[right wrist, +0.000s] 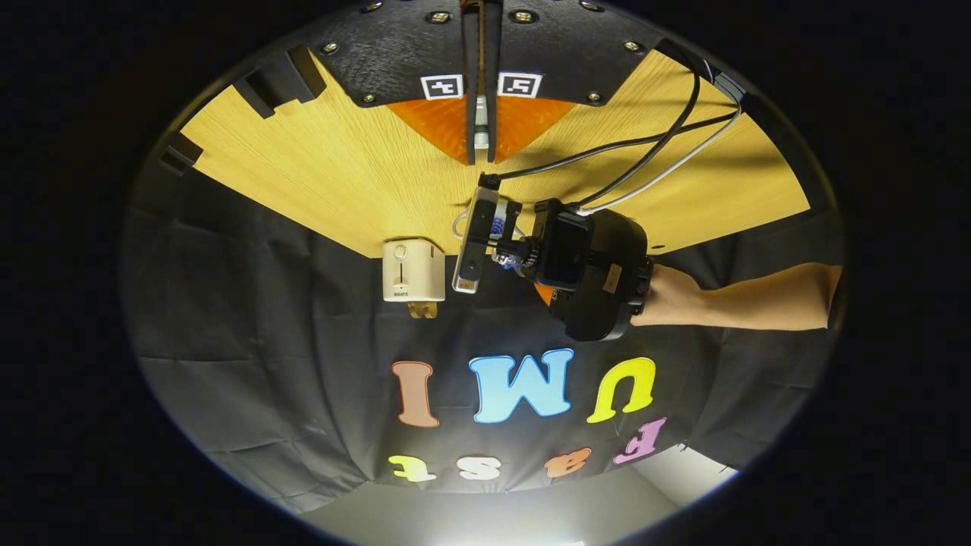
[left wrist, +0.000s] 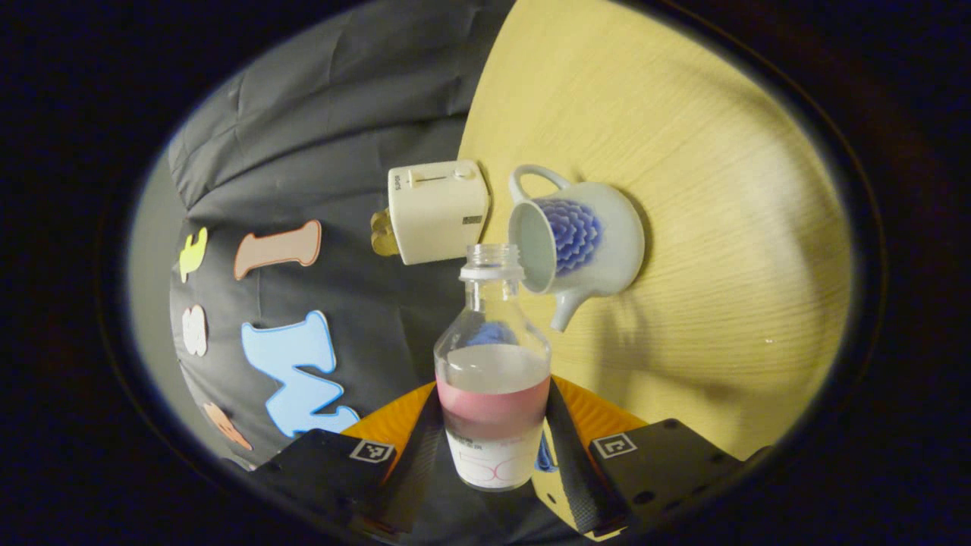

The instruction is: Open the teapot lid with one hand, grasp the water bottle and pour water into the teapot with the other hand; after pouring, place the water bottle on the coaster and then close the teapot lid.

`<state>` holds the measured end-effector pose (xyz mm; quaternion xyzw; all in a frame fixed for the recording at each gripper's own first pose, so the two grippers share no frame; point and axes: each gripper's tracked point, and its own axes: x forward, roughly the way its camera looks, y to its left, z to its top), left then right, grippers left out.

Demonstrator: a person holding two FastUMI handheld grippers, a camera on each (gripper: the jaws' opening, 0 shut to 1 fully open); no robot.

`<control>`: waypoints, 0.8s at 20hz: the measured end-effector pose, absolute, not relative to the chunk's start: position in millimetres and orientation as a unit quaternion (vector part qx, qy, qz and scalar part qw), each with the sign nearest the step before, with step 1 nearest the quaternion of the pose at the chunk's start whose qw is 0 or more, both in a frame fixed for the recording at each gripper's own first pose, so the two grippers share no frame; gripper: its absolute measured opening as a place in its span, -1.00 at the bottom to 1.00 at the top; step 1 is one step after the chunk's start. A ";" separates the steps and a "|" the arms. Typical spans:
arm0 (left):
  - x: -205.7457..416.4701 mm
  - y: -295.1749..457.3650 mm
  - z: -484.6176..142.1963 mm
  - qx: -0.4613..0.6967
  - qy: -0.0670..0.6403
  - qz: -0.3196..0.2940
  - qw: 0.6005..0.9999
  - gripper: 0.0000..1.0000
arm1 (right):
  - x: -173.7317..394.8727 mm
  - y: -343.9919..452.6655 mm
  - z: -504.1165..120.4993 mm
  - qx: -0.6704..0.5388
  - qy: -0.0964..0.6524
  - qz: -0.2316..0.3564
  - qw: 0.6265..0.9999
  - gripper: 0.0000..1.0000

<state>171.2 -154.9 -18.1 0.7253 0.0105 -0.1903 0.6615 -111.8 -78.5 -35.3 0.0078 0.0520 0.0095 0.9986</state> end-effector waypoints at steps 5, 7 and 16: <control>150.6 -133.5 -6.5 0.605 0.006 -0.206 0.769 0.70 | -103.9 -74.3 -24.9 0.000 0.042 0.017 0.999 -0.95; 139.4 -121.5 1.3 0.555 0.001 -0.205 0.806 0.70 | -96.6 -70.3 -20.6 -0.001 0.038 0.023 0.999 -0.95; 114.6 -43.8 21.6 0.306 0.009 -0.174 0.936 0.70 | -79.8 -40.0 7.5 0.020 0.040 0.065 0.997 -0.95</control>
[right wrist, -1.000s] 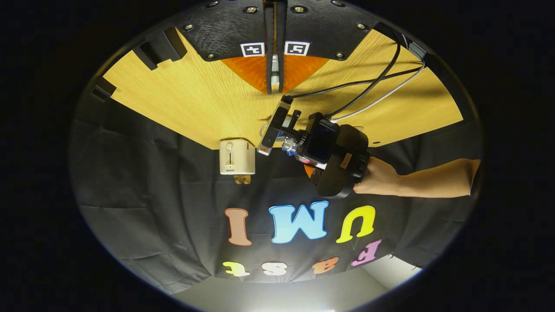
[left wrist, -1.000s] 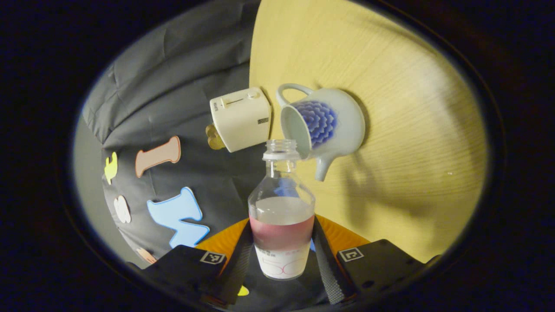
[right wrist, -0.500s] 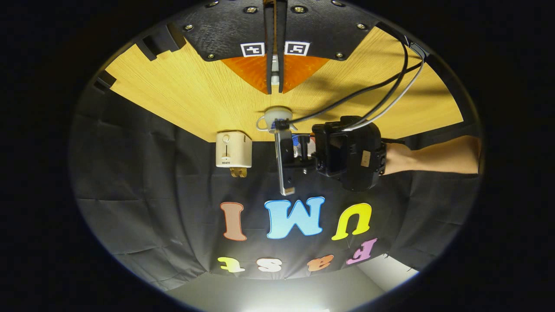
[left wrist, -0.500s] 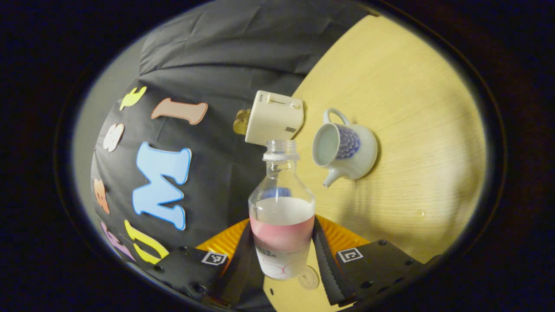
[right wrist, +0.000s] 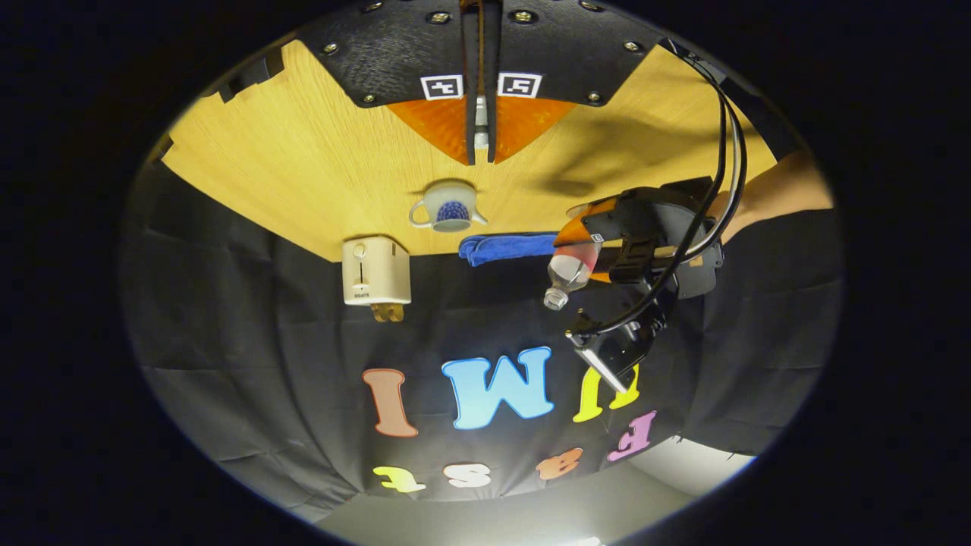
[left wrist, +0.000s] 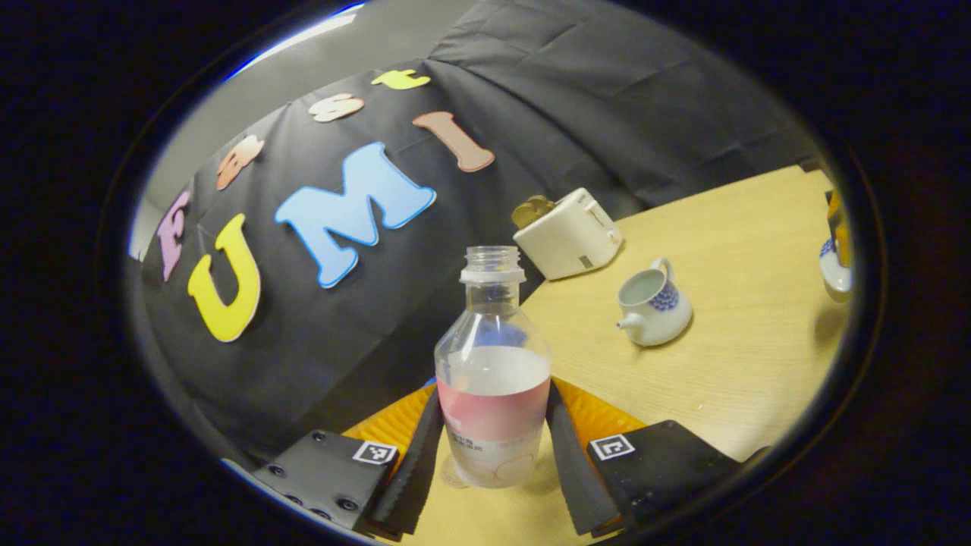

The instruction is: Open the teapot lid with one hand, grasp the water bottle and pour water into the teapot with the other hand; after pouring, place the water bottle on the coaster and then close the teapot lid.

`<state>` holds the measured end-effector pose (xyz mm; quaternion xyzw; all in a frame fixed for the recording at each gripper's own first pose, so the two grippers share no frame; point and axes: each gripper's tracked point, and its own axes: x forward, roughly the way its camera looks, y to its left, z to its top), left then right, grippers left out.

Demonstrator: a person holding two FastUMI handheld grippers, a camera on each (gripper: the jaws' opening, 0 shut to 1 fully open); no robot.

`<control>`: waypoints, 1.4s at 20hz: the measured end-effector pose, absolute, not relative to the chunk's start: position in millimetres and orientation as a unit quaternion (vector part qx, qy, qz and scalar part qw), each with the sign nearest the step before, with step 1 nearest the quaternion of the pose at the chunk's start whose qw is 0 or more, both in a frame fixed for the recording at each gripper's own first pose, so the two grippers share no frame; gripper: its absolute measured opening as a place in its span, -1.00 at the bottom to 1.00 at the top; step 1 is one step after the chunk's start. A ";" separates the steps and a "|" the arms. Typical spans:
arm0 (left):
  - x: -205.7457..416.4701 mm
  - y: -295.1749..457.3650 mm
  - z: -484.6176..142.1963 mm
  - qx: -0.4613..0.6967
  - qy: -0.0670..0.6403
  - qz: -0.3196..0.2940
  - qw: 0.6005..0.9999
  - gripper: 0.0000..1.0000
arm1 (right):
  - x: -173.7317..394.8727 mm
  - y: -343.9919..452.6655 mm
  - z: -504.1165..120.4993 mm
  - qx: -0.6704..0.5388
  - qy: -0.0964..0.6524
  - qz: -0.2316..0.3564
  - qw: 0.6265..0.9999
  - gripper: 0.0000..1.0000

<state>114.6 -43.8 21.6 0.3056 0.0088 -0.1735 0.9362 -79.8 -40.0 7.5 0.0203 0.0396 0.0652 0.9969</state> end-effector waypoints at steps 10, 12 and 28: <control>133.3 35.4 44.8 0.091 -0.006 -0.108 0.990 0.67 | -15.7 -33.7 48.9 -0.005 -0.026 0.059 0.998 -0.95; 147.3 50.1 48.7 0.066 -0.007 -0.096 0.993 0.69 | -7.0 -35.5 46.6 -0.004 -0.025 0.057 0.998 -0.95; 232.0 85.0 -8.8 0.017 0.042 -0.053 0.998 0.67 | 14.3 -48.1 37.5 0.014 -0.013 0.049 0.999 -0.95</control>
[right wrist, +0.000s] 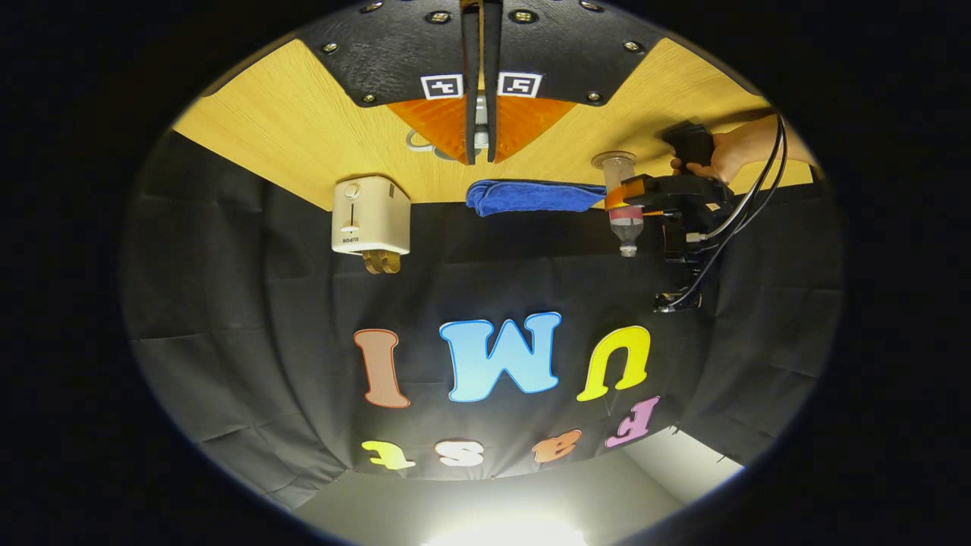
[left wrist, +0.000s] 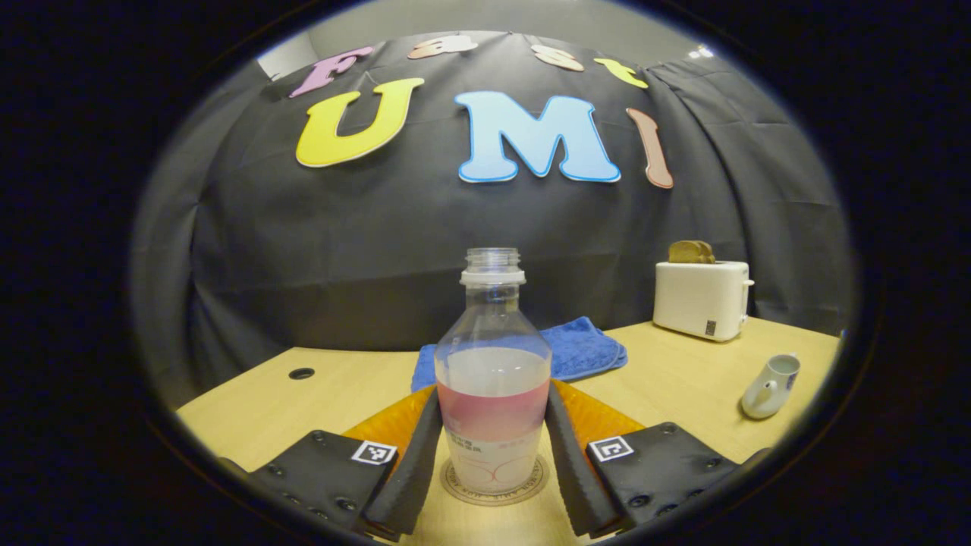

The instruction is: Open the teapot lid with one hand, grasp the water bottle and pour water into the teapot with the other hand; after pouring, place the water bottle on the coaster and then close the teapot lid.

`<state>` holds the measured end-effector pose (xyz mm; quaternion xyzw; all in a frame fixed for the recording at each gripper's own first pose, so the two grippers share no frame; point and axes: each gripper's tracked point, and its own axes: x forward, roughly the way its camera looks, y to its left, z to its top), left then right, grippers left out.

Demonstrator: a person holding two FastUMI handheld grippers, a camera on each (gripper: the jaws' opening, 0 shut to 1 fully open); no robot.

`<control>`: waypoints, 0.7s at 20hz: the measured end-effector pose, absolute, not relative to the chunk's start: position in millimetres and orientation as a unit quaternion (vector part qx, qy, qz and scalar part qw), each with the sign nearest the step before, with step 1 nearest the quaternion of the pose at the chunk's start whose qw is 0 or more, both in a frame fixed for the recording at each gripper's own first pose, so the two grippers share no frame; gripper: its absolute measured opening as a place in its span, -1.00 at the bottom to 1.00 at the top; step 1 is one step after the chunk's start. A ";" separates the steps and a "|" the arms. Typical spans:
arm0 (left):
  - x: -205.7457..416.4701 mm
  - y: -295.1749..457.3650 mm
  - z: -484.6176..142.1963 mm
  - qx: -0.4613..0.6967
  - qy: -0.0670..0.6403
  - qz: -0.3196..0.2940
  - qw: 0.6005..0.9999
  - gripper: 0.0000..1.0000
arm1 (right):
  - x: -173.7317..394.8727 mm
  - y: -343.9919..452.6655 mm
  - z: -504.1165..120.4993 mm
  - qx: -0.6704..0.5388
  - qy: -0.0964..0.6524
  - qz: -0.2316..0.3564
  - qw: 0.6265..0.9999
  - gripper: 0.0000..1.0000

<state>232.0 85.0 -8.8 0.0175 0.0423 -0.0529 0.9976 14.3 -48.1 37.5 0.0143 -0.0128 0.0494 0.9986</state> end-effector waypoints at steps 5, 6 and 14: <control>234.1 87.1 -10.8 0.013 0.041 -0.051 0.998 0.72 | 15.0 -48.6 33.8 0.016 -0.007 0.050 0.999 -0.95; 233.5 87.8 -10.6 0.014 0.042 -0.050 0.998 0.73 | 15.2 -48.7 33.2 0.017 -0.006 0.049 0.999 -0.95; 224.6 90.6 2.9 0.013 0.032 -0.041 0.999 1.00 | 13.5 -45.7 33.9 0.016 -0.005 0.053 0.998 -0.95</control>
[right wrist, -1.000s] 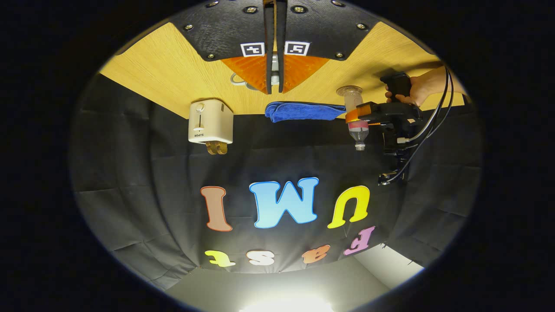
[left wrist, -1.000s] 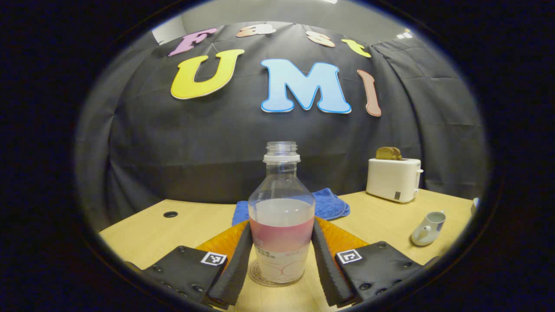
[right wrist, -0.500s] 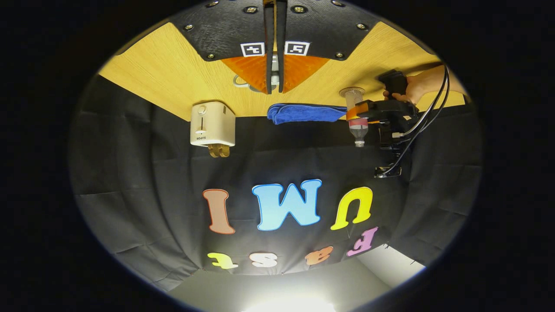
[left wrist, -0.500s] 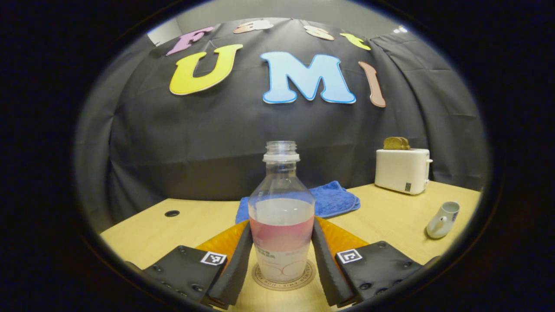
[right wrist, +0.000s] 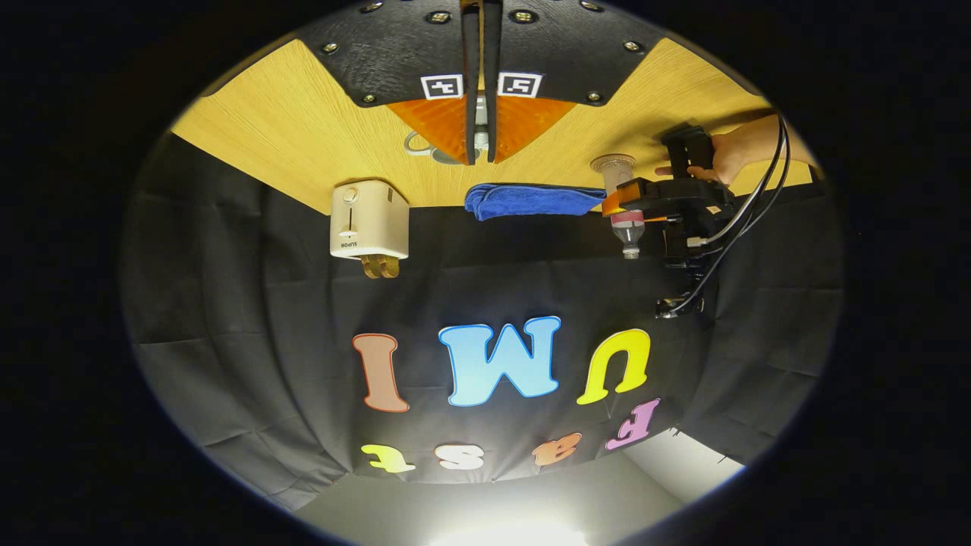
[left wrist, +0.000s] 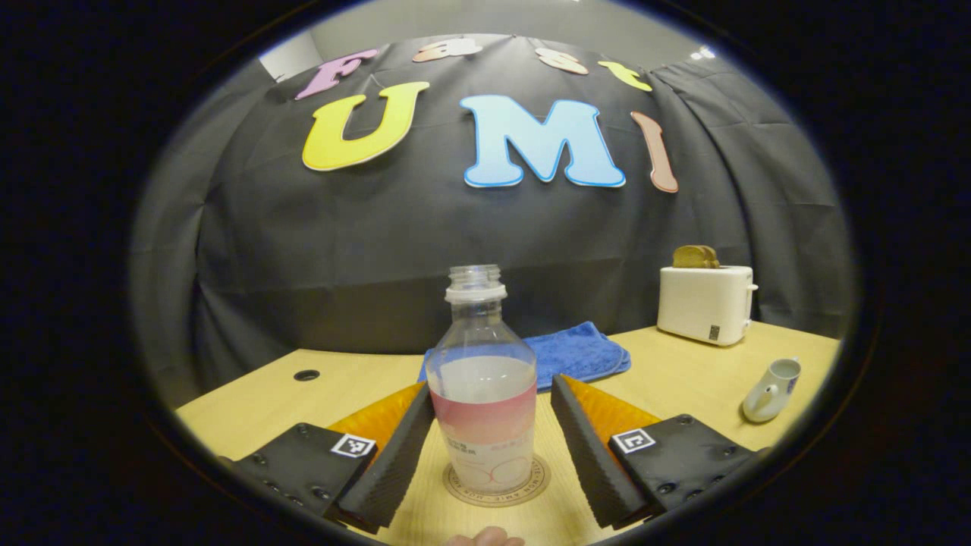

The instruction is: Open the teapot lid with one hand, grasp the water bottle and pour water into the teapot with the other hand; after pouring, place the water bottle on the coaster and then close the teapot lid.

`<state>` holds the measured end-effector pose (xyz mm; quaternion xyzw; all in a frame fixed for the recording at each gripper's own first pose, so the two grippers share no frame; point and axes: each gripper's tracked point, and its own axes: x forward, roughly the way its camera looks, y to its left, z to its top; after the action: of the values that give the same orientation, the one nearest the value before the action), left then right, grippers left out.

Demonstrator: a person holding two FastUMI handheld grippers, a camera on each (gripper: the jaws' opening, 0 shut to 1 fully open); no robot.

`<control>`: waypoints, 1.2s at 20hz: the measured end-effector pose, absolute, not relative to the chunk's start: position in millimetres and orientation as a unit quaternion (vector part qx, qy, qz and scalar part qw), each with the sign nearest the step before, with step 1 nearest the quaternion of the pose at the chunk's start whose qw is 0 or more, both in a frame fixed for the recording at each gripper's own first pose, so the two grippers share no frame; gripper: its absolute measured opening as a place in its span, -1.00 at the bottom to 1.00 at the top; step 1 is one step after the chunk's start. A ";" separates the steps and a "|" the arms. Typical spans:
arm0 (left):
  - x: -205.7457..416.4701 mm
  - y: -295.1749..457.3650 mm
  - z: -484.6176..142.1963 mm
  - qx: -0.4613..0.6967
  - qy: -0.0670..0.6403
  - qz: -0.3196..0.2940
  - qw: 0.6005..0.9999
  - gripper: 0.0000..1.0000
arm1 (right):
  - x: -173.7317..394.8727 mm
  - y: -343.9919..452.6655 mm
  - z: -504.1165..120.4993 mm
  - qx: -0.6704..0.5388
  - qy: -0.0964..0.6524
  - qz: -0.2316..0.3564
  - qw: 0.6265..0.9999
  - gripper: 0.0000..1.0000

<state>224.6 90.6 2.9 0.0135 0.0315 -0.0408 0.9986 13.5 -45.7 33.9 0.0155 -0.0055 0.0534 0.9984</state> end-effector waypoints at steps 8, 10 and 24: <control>193.2 94.7 8.6 0.021 0.026 -0.021 0.999 1.00 | 9.8 -47.2 37.0 0.017 -0.011 0.052 0.998 -0.96; 174.6 93.9 11.1 0.010 0.021 -0.019 1.000 1.00 | 14.6 -51.3 41.0 0.020 -0.018 0.046 0.999 -0.95; 59.0 46.9 28.7 -0.037 -0.001 -0.064 0.997 1.00 | 111.0 -57.6 26.4 0.010 -0.013 0.019 1.000 -0.95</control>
<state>59.0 46.9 28.7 -0.0367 -0.0007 -0.0641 0.9973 111.0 -57.6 26.4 0.0101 -0.0134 0.0192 0.9997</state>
